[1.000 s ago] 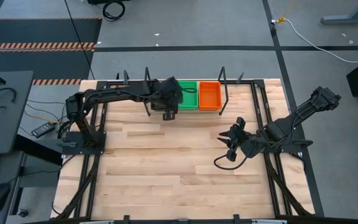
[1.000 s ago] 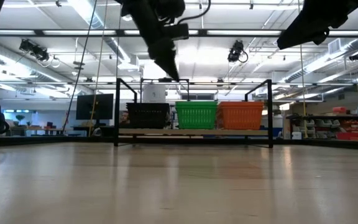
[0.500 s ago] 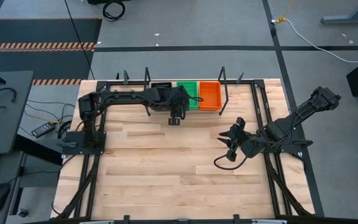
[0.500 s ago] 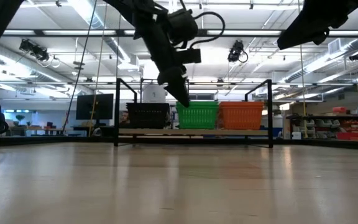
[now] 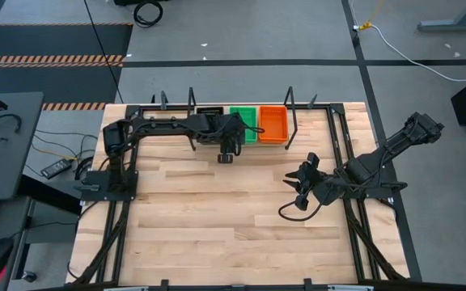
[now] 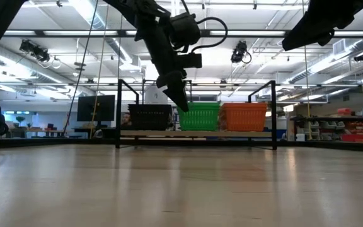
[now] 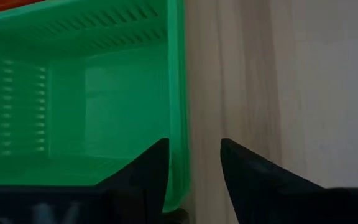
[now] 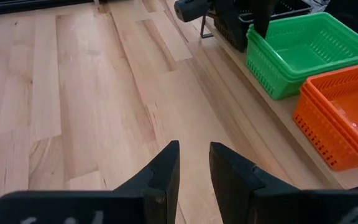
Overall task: Stack baskets on shelf by color
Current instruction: Return to Home Position
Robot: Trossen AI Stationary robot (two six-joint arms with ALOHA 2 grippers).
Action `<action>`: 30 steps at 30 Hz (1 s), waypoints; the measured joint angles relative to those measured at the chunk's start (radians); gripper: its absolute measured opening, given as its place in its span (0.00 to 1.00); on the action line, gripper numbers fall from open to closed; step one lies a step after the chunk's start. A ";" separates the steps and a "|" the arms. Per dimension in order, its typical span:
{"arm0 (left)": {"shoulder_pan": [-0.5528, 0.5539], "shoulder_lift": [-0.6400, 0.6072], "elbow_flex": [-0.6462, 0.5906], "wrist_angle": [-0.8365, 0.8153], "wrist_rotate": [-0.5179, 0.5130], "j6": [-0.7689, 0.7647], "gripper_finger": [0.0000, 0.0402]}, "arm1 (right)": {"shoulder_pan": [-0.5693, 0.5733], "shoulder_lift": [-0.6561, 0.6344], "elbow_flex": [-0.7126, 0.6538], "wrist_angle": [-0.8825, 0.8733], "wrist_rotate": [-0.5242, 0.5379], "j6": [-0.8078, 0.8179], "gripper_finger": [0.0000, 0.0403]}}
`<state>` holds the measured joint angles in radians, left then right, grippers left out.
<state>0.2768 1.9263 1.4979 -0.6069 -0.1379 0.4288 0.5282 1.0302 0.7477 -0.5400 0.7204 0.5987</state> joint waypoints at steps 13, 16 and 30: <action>0.000 0.000 0.000 0.021 0.000 -0.025 0.37 | 0.000 0.000 0.000 0.000 0.000 0.000 0.23; 0.000 0.000 0.000 0.020 -0.024 -0.024 0.38 | 0.000 0.000 0.000 0.000 0.000 0.000 0.23; -0.006 -0.105 0.111 0.004 -0.030 -0.080 0.38 | 0.000 0.000 0.000 0.000 -0.012 -0.019 0.23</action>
<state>0.2710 1.8212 1.6092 -0.6029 -0.1675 0.3487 0.5285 1.0302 0.7475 -0.5395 0.7082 0.5800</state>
